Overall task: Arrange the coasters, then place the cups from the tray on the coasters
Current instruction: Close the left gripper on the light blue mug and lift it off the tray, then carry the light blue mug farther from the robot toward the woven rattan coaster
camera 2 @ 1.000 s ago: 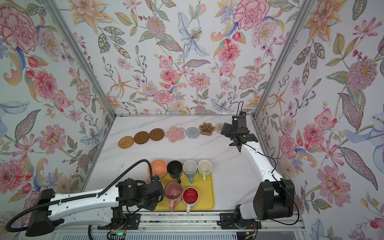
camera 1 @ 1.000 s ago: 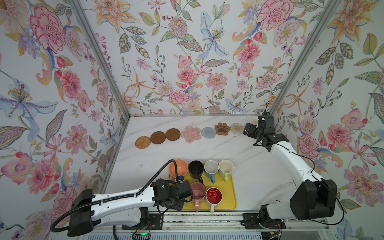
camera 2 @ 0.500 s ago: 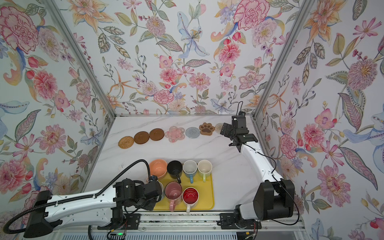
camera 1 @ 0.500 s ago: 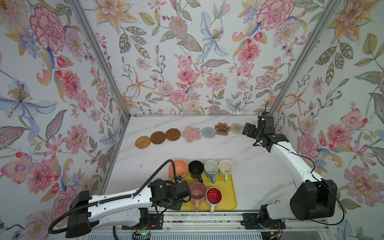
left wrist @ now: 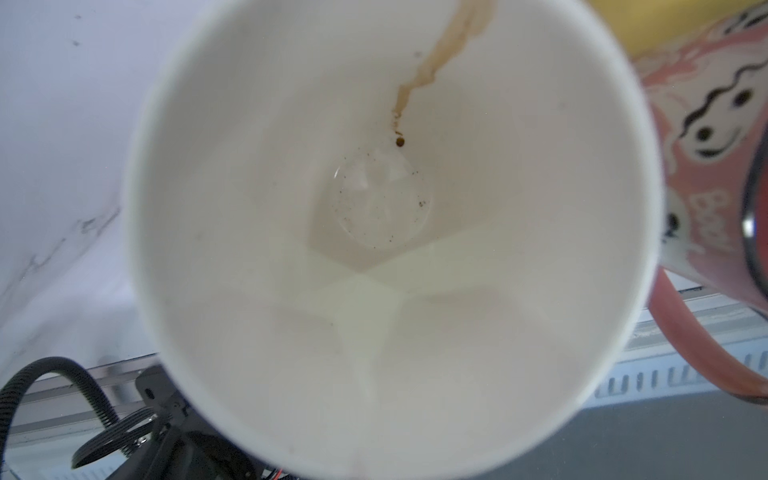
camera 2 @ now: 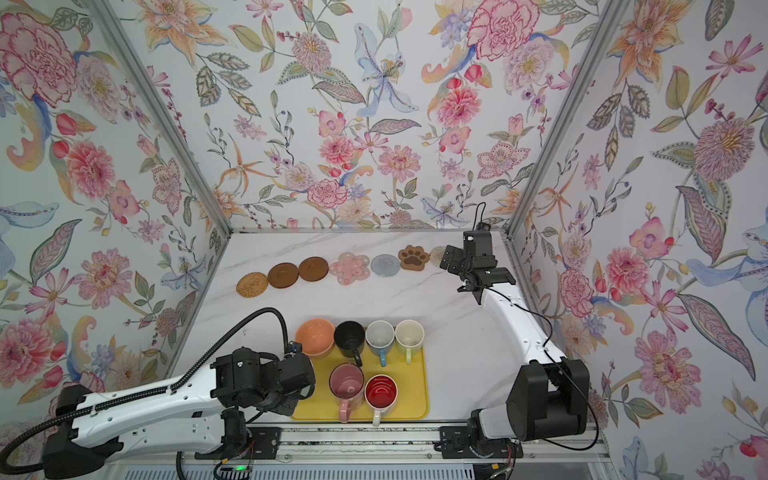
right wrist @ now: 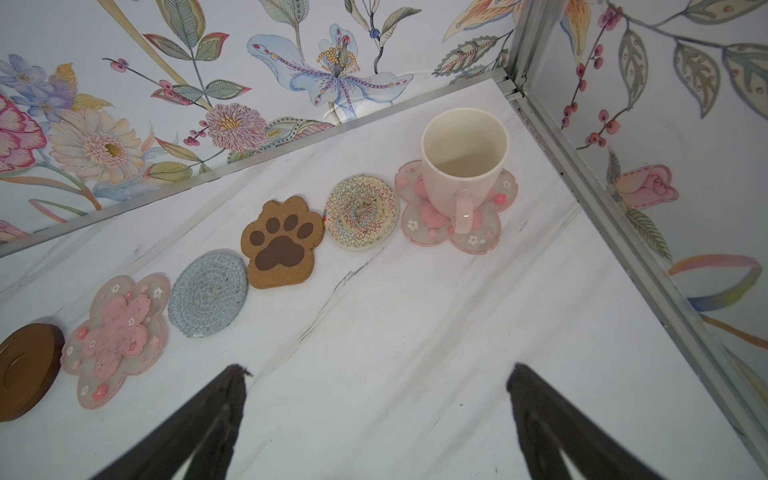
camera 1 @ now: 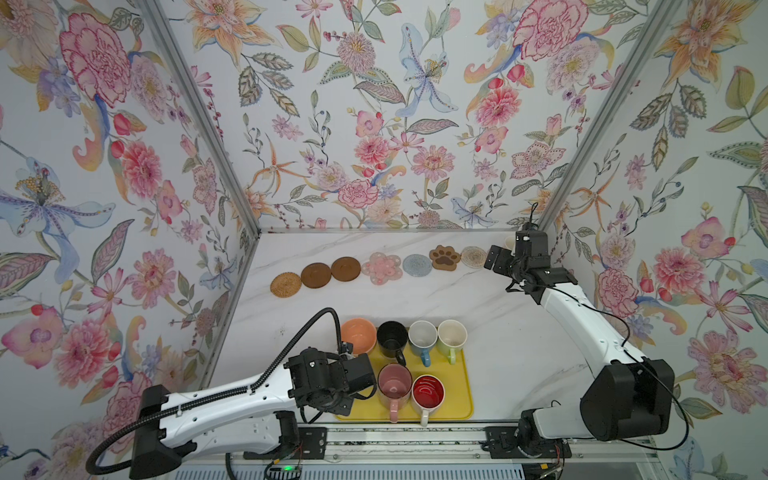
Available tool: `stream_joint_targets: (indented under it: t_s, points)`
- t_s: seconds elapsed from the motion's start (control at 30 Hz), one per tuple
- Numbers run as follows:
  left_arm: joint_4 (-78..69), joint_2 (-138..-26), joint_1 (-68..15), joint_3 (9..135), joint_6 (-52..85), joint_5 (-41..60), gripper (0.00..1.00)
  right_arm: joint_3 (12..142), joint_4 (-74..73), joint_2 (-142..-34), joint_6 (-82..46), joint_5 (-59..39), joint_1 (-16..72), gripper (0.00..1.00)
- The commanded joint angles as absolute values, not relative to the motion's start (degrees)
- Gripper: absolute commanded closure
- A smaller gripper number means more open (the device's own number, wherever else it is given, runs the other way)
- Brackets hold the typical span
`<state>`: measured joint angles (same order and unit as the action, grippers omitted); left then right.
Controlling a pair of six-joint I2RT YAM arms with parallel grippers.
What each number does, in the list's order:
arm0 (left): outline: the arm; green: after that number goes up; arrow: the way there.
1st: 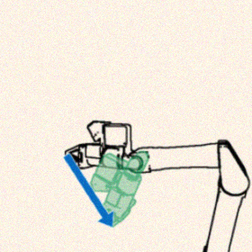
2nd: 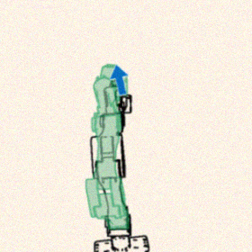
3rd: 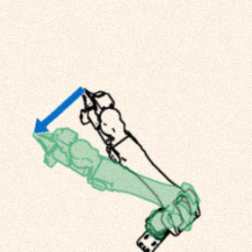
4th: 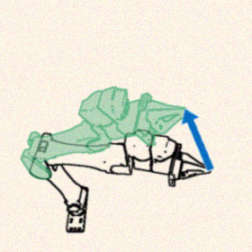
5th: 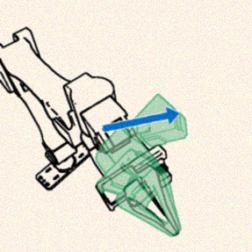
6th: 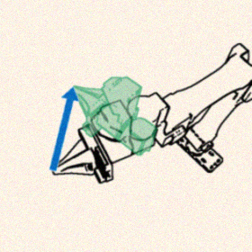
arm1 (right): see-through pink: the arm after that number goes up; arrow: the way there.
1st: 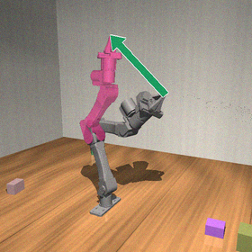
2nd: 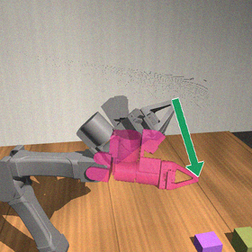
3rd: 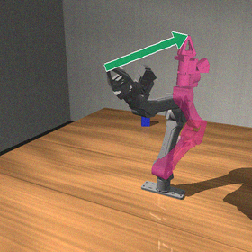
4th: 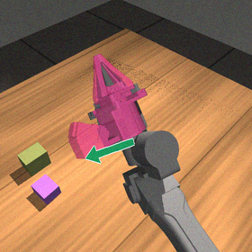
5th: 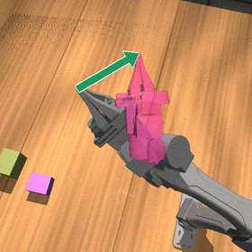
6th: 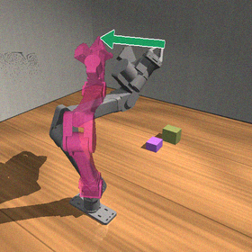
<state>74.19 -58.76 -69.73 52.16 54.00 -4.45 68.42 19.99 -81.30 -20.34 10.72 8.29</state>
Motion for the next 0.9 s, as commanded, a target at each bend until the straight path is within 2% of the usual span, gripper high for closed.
stream_joint_targets:
  t_s: [0.0,0.33,0.43,0.57,0.87]
  points:
    - [80.0,-57.8,-67.6,55.5,52.8,-9.8,1.0,67.7,18.9,-80.7,-19.5,9.8,8.7,0.01]
    - [88.4,-58.6,-59.9,70.0,47.9,-17.2,1.0,67.6,19.3,-79.6,-19.0,8.7,8.6,0.01]
    - [87.8,-60.8,-54.1,72.9,42.3,-20.0,1.0,67.7,19.6,-79.4,-19.0,7.6,8.7,0.01]
    - [79.2,-62.8,-44.8,73.5,35.1,-21.0,1.0,67.7,20.3,-78.6,-19.0,6.2,8.6,0.01]
    - [57.5,-69.2,-22.0,71.7,20.6,-14.2,1.0,67.7,21.9,-77.3,-19.3,2.1,9.8,0.01]
